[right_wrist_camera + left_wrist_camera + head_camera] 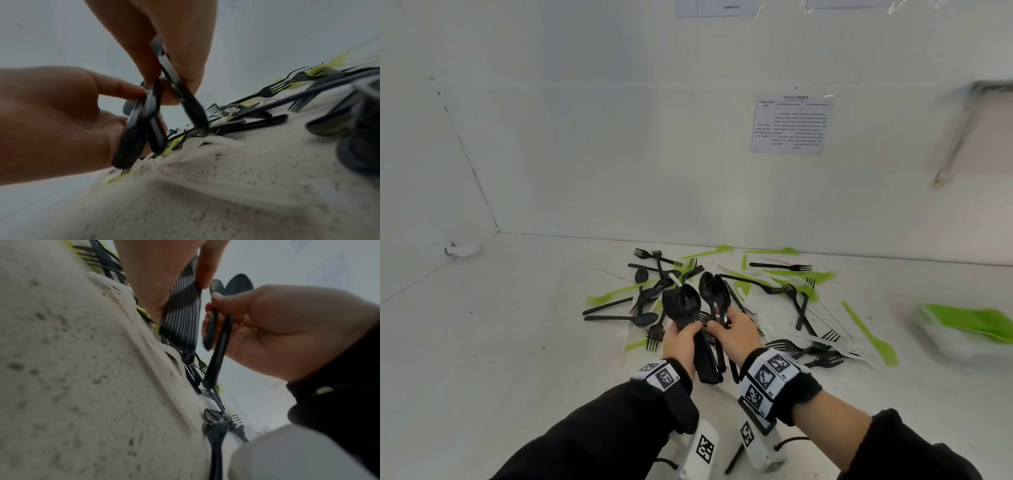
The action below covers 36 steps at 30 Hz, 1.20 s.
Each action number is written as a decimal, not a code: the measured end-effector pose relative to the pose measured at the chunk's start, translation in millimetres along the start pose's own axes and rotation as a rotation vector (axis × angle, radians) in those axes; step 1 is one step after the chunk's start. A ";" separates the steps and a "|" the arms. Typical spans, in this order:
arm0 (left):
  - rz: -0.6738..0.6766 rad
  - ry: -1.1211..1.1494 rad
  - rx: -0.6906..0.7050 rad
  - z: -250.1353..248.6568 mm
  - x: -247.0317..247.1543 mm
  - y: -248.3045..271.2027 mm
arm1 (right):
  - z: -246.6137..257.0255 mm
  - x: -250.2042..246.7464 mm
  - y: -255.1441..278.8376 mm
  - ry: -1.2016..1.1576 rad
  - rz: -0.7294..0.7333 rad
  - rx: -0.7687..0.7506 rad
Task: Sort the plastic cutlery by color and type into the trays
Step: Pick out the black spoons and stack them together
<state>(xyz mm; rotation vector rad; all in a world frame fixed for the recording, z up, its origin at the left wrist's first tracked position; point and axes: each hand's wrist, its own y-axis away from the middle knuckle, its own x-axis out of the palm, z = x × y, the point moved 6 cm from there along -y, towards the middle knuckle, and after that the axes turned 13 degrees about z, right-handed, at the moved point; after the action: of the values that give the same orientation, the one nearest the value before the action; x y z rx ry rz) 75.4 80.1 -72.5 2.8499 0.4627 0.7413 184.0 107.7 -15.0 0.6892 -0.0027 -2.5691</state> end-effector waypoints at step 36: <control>0.034 0.214 -0.119 4.6 18.0 -12.1 | -7.9 -0.6 -24.4 -0.077 0.055 -0.016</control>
<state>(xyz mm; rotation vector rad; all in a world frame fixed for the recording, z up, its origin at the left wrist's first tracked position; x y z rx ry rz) 89.5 97.2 -71.3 2.6873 0.3848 1.0493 177.3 130.6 -24.5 0.5763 -0.0253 -2.5386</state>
